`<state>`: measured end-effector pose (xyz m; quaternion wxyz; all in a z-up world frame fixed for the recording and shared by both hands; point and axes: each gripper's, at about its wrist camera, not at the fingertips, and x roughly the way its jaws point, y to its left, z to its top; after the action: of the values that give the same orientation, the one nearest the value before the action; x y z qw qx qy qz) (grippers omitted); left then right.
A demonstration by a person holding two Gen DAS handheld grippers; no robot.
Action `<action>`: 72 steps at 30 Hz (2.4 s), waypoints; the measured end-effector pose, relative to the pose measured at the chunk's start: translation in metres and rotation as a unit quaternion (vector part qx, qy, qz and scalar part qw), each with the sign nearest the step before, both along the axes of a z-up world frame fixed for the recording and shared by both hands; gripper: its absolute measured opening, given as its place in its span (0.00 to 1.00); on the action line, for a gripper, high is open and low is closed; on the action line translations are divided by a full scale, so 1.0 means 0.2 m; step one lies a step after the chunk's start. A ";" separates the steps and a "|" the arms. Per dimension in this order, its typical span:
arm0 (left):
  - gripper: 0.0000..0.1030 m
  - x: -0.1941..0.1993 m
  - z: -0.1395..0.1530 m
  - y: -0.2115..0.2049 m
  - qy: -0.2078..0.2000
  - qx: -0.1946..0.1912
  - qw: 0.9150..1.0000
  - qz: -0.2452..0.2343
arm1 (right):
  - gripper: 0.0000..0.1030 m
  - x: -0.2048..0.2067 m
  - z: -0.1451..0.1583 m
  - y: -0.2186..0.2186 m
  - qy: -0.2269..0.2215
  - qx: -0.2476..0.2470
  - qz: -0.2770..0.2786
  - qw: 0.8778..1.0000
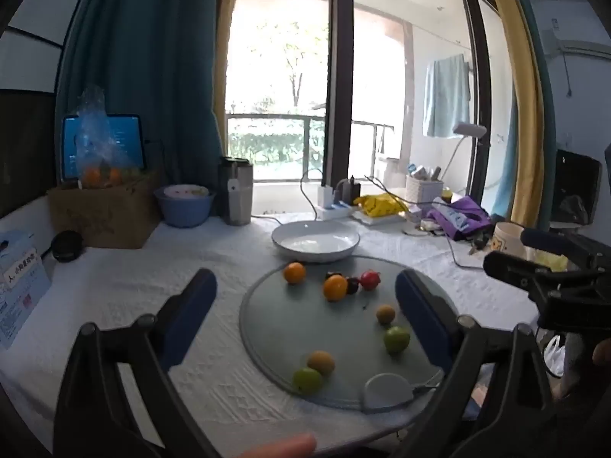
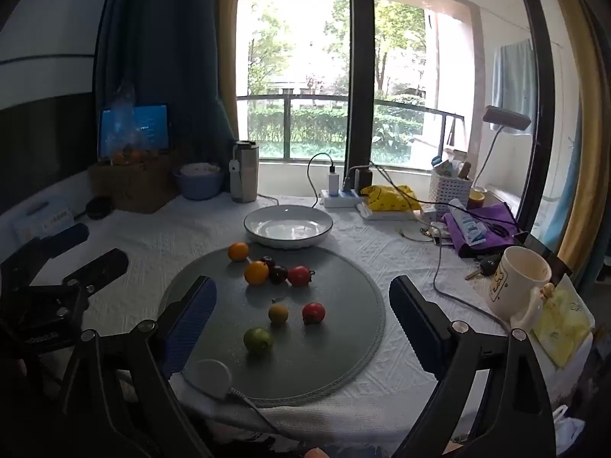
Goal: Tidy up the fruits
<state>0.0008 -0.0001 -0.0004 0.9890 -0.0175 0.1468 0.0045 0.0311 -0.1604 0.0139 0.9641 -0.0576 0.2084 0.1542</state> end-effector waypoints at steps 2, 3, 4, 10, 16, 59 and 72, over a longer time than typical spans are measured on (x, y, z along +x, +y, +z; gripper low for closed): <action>0.93 0.01 0.00 -0.01 0.000 -0.009 1.000 0.007 | 0.91 -0.01 0.00 0.00 0.000 -0.004 0.004 1.000; 0.93 0.01 0.00 -0.02 -0.003 -0.011 1.000 0.006 | 0.91 -0.01 0.00 0.00 -0.001 -0.007 0.006 1.000; 0.93 -0.02 0.02 -0.01 -0.020 -0.023 1.000 0.004 | 0.91 0.01 0.02 -0.01 0.003 -0.003 0.001 1.000; 0.93 -0.06 0.09 0.04 -0.016 -0.030 0.999 -0.004 | 0.91 -0.01 0.02 0.00 -0.009 0.002 -0.003 1.000; 0.93 -0.06 0.08 0.03 -0.016 -0.018 1.000 -0.002 | 0.91 -0.01 0.03 0.01 -0.010 0.002 -0.001 1.000; 0.93 -0.05 0.06 0.01 -0.015 -0.011 1.000 -0.012 | 0.91 -0.01 0.05 0.02 -0.011 0.007 0.001 1.000; 0.93 -0.05 0.06 0.01 -0.015 -0.011 1.000 -0.012 | 0.91 -0.01 0.05 0.02 -0.009 0.006 0.002 1.000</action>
<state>-0.0088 0.0016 0.0123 0.9908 -0.0271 0.1324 -0.0096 0.0300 -0.1562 0.0241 0.9660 -0.0534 0.1985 0.1570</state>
